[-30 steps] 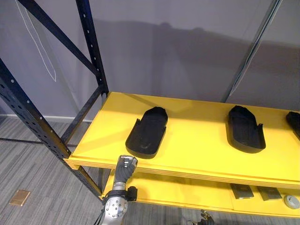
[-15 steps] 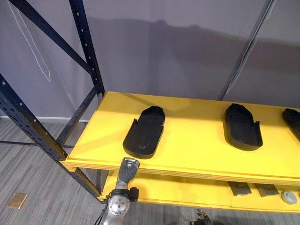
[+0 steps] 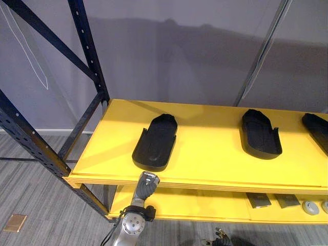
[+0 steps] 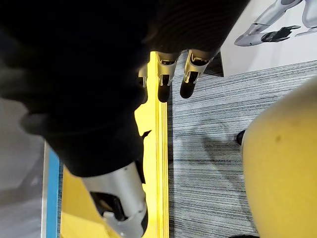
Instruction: Walk over and take plastic housings, then place them on the shelf
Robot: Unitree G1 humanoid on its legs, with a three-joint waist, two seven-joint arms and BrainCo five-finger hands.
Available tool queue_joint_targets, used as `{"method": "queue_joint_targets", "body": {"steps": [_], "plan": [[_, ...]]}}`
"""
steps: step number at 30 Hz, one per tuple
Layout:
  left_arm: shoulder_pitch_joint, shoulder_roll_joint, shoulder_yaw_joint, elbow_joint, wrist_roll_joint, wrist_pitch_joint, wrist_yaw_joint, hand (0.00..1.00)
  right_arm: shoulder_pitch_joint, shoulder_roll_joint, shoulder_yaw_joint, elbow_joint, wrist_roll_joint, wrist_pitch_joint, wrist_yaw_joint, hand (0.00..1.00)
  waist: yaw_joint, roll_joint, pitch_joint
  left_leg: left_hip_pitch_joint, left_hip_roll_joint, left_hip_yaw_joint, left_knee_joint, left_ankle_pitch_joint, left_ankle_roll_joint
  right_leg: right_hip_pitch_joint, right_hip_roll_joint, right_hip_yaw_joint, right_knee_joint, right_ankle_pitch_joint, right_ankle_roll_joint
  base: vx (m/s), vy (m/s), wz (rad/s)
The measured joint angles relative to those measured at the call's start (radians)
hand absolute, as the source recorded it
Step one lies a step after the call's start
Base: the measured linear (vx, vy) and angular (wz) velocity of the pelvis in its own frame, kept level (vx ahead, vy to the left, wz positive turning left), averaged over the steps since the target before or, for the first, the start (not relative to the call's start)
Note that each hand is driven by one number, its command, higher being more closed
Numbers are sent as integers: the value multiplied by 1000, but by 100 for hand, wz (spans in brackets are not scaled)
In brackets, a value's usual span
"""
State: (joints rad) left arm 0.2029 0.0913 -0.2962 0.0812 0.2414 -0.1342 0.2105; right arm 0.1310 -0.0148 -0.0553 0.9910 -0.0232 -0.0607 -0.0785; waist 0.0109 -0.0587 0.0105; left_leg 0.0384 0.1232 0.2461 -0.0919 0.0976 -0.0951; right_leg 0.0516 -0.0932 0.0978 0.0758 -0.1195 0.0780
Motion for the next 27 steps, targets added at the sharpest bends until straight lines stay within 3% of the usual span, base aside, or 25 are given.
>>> {"method": "queue_joint_targets", "body": {"steps": [10,27], "plan": [[-37,-2,-17,-132,1,-13,0,100,-12,-4,25,7,0,0,0,0,-10,0,0,4,0,3,0,0,0,4,0,1,-2,0,0,0,0,0],[-41,-8,-24,-151,0,-18,1,100,-15,1,29,11,0,0,-1,0,-20,-5,3,21,3,1,-1,-4,-3,30,1,-6,-18,0,0,-2,1,0]]}}
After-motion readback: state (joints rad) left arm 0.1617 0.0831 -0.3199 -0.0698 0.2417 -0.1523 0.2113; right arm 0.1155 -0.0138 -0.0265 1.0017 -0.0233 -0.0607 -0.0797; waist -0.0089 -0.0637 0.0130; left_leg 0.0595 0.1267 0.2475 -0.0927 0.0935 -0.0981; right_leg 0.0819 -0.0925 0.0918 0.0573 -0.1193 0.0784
